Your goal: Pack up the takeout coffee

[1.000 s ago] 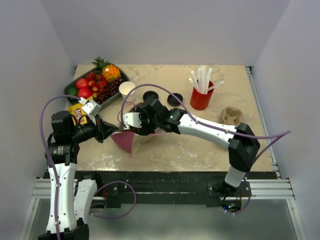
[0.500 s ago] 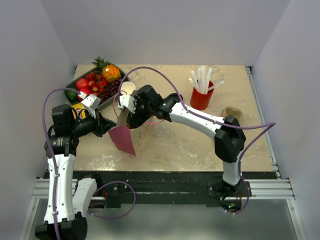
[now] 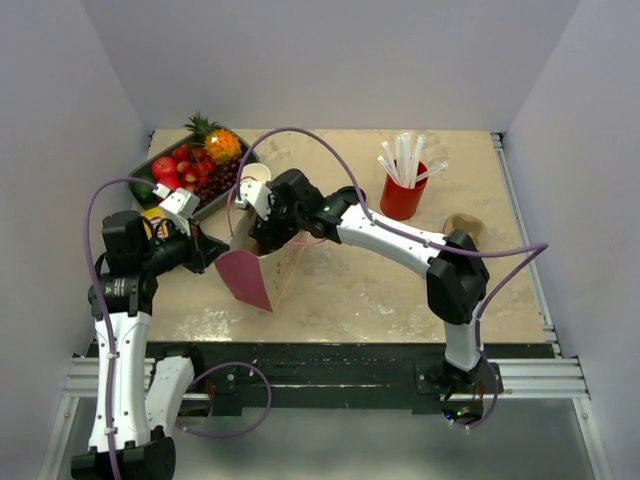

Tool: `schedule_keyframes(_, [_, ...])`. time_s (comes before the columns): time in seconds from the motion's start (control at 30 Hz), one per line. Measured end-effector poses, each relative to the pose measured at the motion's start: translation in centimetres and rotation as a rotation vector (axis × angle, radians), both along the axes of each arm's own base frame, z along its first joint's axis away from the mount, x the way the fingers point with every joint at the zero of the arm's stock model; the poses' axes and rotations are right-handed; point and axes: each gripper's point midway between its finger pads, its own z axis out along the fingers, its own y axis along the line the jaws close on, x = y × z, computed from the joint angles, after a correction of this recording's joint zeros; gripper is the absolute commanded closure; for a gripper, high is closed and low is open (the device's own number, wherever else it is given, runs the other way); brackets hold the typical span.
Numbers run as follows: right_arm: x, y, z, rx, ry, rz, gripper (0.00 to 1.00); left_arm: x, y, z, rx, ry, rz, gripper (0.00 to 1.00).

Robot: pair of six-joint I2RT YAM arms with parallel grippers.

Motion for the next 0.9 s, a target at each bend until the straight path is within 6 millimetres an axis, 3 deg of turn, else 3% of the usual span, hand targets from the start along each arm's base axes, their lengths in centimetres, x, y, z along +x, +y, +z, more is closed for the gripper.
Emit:
schedule_keyframes(0.07, [0.0, 0.0, -0.1, -0.004, -0.007, -0.004, 0.96, 0.0, 0.1, 0.0, 0.004, -0.003, 0.005, 1.00])
schedule_keyframes(0.3, [-1.3, -0.9, -0.7, -0.039, -0.083, 0.041, 0.98, 0.0, 0.4, 0.7, 0.042, -0.033, 0.007, 1.00])
schedule_keyframes(0.4, [-1.9, -1.9, -0.9, -0.045, -0.103, 0.050, 0.90, -0.1, 0.4, 0.8, 0.050, -0.043, -0.003, 1.00])
schedule_keyframes(0.9, [-2.0, -1.9, -0.7, -0.036, -0.105, 0.044, 0.95, -0.6, 0.4, 1.1, 0.101, -0.100, -0.041, 1.00])
